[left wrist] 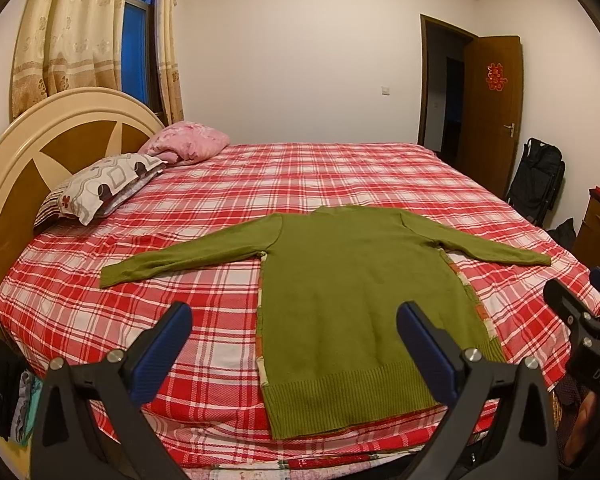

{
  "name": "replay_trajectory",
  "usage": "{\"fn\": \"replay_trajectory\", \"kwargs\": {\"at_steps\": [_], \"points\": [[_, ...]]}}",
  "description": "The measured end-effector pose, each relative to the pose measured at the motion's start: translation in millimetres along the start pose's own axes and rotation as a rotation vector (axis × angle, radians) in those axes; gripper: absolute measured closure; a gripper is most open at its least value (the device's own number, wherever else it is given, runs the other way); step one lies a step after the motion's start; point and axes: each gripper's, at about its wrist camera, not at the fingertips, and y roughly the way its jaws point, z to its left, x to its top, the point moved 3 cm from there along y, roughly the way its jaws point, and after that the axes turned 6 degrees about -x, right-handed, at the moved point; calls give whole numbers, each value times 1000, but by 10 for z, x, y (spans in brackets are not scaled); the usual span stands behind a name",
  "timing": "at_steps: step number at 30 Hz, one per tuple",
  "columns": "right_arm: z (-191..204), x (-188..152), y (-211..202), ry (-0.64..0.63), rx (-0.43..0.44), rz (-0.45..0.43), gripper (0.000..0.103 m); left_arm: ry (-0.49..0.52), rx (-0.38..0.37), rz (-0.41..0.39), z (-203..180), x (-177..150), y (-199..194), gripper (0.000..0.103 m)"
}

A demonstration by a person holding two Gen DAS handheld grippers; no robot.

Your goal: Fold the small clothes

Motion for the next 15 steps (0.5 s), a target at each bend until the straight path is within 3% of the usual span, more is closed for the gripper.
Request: {"fn": "replay_trajectory", "kwargs": {"at_steps": [15], "points": [[9,-26,9,0,3,6,1,-5,-1,12,25,-6,31,0]]}}
